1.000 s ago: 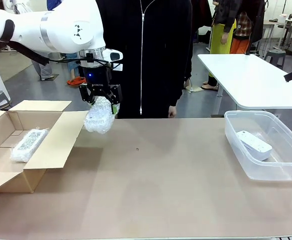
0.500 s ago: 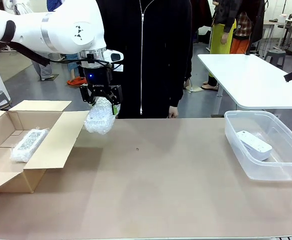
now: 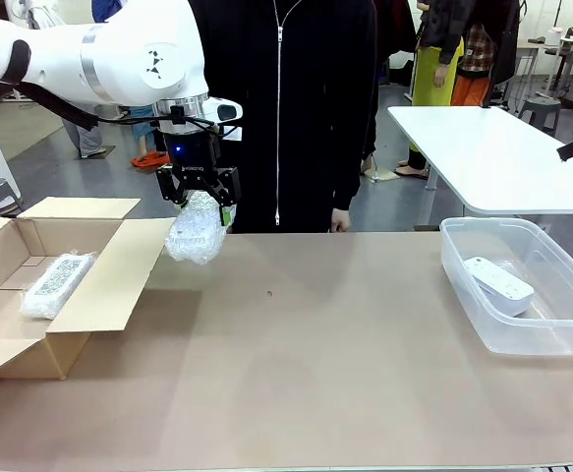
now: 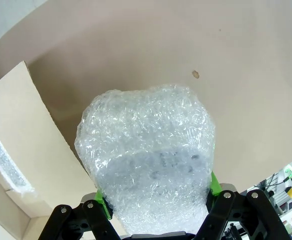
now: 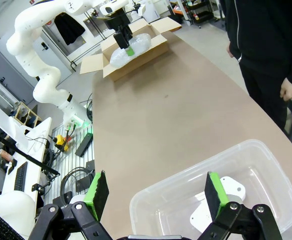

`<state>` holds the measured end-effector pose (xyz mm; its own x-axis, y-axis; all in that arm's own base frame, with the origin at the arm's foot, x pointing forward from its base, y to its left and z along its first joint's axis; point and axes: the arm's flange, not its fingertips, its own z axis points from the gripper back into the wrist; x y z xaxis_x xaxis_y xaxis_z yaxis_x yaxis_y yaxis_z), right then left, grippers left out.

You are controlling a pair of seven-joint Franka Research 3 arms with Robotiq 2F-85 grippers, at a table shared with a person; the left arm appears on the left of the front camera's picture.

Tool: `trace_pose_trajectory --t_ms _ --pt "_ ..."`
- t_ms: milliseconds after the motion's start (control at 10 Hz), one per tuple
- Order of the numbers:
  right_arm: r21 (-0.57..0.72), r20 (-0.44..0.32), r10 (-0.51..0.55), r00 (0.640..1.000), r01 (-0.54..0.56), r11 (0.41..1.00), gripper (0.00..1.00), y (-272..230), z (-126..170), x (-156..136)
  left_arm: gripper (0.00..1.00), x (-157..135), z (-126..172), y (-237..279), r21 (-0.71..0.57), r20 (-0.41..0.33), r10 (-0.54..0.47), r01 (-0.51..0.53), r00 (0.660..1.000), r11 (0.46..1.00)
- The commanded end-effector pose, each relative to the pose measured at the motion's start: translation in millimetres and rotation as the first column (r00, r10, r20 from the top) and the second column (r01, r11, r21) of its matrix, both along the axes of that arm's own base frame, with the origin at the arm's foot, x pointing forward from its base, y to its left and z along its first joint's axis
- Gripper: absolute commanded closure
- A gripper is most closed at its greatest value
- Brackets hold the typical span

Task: Separate and place wrapped and unwrapped clocks.
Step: If the picked Digital clock is wrapped, place it in the Package Box ; if not, place it in the Organizing box.

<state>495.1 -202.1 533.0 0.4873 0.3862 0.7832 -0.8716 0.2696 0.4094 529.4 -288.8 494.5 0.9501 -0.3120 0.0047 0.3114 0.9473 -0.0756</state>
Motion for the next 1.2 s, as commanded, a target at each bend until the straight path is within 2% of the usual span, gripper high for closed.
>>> trace_pose_trajectory --t_ms 0,400,500,800,1100 --pt "0.007 -0.003 0.004 1.0 -0.004 1.0 0.0 1 0 0 1.0 0 3 1 -0.01 0.003 0.006 -0.006 1.0 1.0" --pt "0.007 -0.003 0.004 1.0 -0.004 1.0 0.0 1 0 0 1.0 0 3 1 -0.01 0.003 0.006 -0.006 1.0 1.0" --pt "0.007 -0.003 0.004 1.0 -0.004 1.0 0.0 1 0 0 0.19 0 0 0 0.0 0.0 0.0 0.0 1.0 1.0" --pt "0.007 -0.003 0.004 1.0 -0.004 1.0 0.0 1 0 0 0.19 -23 19 22 -0.005 -0.041 -0.067 0.067 0.997 0.998" --pt "0.007 -0.003 0.004 1.0 -0.004 1.0 0.0 1 0 0 0.19 -39 29 73 -0.027 -0.025 -0.063 0.062 0.998 0.998"
